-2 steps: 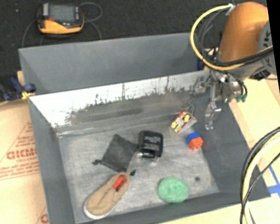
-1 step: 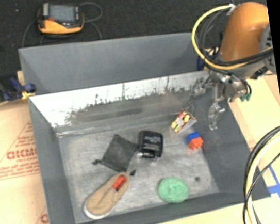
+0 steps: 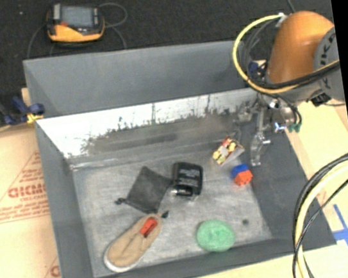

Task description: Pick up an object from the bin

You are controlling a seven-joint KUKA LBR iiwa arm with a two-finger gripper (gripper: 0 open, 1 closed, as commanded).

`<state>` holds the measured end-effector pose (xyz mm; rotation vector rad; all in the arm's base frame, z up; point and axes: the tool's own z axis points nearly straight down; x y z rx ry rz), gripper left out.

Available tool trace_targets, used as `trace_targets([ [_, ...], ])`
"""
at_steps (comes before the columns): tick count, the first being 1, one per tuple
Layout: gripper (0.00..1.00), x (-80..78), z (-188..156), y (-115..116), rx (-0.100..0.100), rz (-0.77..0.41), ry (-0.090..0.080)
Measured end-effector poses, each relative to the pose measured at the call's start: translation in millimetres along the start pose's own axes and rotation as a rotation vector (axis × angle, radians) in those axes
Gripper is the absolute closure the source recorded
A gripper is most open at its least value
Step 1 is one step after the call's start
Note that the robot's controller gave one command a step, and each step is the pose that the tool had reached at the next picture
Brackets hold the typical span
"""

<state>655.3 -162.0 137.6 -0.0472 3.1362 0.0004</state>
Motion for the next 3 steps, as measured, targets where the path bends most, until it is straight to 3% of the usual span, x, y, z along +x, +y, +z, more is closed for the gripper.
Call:
trace_targets([
  [1,0.00,-4.1,54.6,4.7,-0.001,-0.081,0.003],
  [2,1.00,-3.6,51.2,3.9,0.002,-0.082,0.004],
  [3,1.00,-3.6,51.3,4.0,0.002,-0.083,0.004],
])
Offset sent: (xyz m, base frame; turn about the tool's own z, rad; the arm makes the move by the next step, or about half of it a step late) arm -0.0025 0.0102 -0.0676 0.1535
